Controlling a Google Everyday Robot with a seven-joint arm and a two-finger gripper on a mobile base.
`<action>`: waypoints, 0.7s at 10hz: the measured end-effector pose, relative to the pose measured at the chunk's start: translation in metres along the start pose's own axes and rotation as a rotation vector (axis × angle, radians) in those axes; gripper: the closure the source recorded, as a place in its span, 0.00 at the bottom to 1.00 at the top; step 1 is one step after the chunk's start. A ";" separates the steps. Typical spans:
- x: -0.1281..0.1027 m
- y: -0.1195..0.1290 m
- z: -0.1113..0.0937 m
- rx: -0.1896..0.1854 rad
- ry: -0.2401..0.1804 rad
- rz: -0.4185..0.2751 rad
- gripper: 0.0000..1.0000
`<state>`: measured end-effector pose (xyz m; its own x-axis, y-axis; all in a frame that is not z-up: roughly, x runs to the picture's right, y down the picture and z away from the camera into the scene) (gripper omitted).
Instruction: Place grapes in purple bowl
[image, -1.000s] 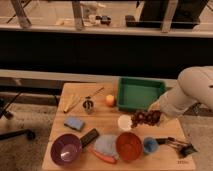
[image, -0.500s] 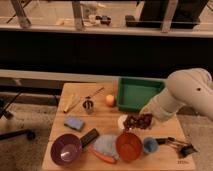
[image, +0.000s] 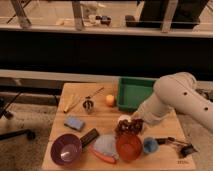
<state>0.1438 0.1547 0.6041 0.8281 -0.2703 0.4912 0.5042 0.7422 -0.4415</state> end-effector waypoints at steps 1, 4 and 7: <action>-0.005 0.001 0.002 -0.005 -0.004 -0.007 1.00; -0.018 0.002 0.007 -0.017 -0.013 -0.029 1.00; -0.032 0.002 0.011 -0.027 -0.023 -0.049 1.00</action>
<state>0.1158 0.1720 0.5959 0.7964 -0.2919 0.5297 0.5509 0.7115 -0.4362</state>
